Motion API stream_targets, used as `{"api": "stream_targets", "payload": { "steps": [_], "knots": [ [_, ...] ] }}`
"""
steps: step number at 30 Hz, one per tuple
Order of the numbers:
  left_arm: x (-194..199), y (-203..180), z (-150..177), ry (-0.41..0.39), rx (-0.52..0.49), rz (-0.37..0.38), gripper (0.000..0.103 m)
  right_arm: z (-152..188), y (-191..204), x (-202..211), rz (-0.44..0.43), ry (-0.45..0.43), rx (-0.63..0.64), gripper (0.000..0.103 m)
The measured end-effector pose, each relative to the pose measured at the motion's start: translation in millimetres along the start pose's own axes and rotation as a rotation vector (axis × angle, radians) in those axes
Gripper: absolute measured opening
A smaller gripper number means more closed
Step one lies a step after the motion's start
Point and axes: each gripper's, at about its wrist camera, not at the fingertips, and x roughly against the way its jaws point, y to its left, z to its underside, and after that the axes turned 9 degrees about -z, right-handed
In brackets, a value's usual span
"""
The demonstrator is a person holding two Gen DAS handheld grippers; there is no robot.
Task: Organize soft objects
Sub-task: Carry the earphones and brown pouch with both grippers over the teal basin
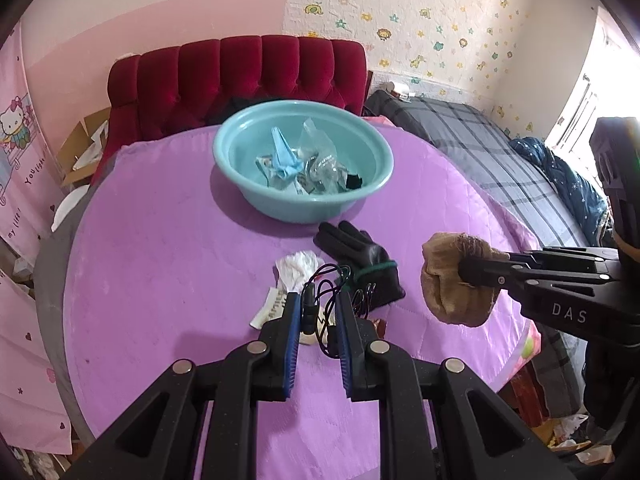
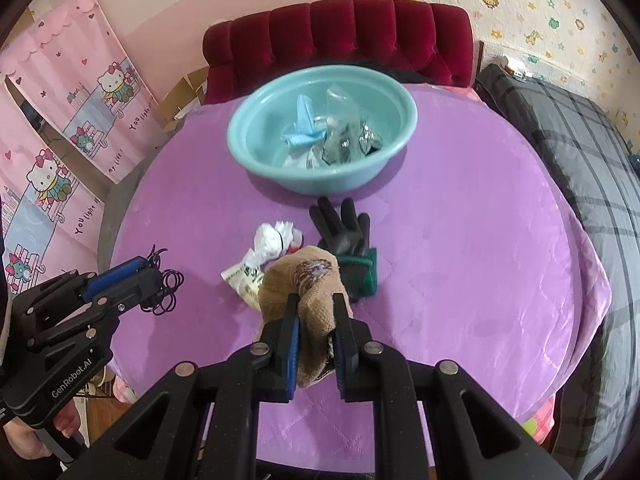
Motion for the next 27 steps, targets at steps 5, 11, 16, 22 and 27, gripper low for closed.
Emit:
{"api": "stream_targets", "payload": {
  "steps": [5, 11, 16, 22, 27],
  "knots": [
    [-0.9, 2.8, -15.5, 0.000, -0.003, -0.011, 0.018, -19.5, 2.7, 1.9, -0.002, -0.009, 0.005, 0.014],
    [-5.7, 6.3, -34.9, 0.006, -0.004, -0.023, 0.018, -48.6, 3.4, -0.2, -0.003, -0.011, 0.014, 0.014],
    [-12.9, 7.5, -56.4, 0.000, -0.006, -0.028, 0.019, -75.5, 2.1, -2.7, -0.004, -0.015, 0.026, 0.014],
    [-28.2, 8.2, -84.1, 0.000, 0.000, -0.017, 0.019, -110.8, -4.2, -7.1, -0.002, -0.034, 0.033, 0.014],
    [-47.6, 4.0, -105.1, 0.002, -0.025, -0.033, 0.019, -136.2, -13.5, -12.9, 0.006, -0.033, 0.039, 0.014]
  ]
}}
